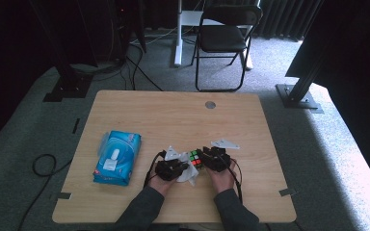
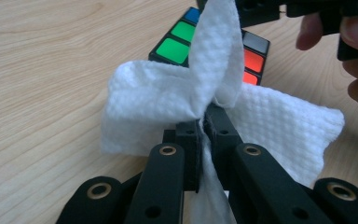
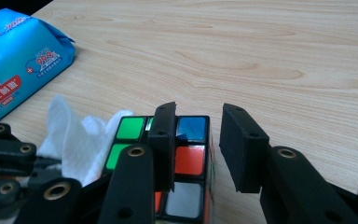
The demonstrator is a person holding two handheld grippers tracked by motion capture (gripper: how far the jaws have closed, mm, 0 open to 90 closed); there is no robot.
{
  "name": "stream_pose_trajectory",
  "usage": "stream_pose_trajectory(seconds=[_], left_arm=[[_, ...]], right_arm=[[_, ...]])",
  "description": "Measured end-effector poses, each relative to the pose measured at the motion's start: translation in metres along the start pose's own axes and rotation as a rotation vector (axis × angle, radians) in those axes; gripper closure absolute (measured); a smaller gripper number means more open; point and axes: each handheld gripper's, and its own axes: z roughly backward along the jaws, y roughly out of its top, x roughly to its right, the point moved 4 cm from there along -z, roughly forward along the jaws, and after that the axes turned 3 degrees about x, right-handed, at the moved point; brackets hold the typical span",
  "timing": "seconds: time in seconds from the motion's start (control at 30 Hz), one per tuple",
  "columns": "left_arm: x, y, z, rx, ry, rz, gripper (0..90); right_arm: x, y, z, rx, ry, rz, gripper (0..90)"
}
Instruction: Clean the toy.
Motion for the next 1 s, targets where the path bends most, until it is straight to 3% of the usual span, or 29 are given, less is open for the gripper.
stream_pose_trajectory(seconds=[0.37,0.4,0.47,0.63,0.77,1.0], left_arm=[[-0.005,0.001,0.0,0.007,0.014,0.017,86.1],[-0.005,0.001,0.0,0.009,0.017,0.018,86.0],[-0.006,0.001,0.0,0.012,0.019,0.022,85.9],[-0.007,0.001,0.001,0.012,0.023,0.019,85.9],[-0.008,0.002,0.002,0.018,0.027,0.021,85.9],[-0.011,0.006,0.005,0.036,0.033,0.029,85.9]], right_arm=[[0.003,0.001,0.0,-0.016,0.014,-0.049,66.4],[0.006,0.001,0.001,-0.028,0.029,-0.077,65.6],[0.006,0.001,0.002,-0.038,0.033,-0.086,64.4],[0.003,0.001,0.007,-0.061,0.048,-0.074,62.4],[0.0,0.0,0.01,-0.076,0.034,-0.057,63.1],[0.001,-0.001,0.014,-0.086,0.034,-0.063,64.9]])
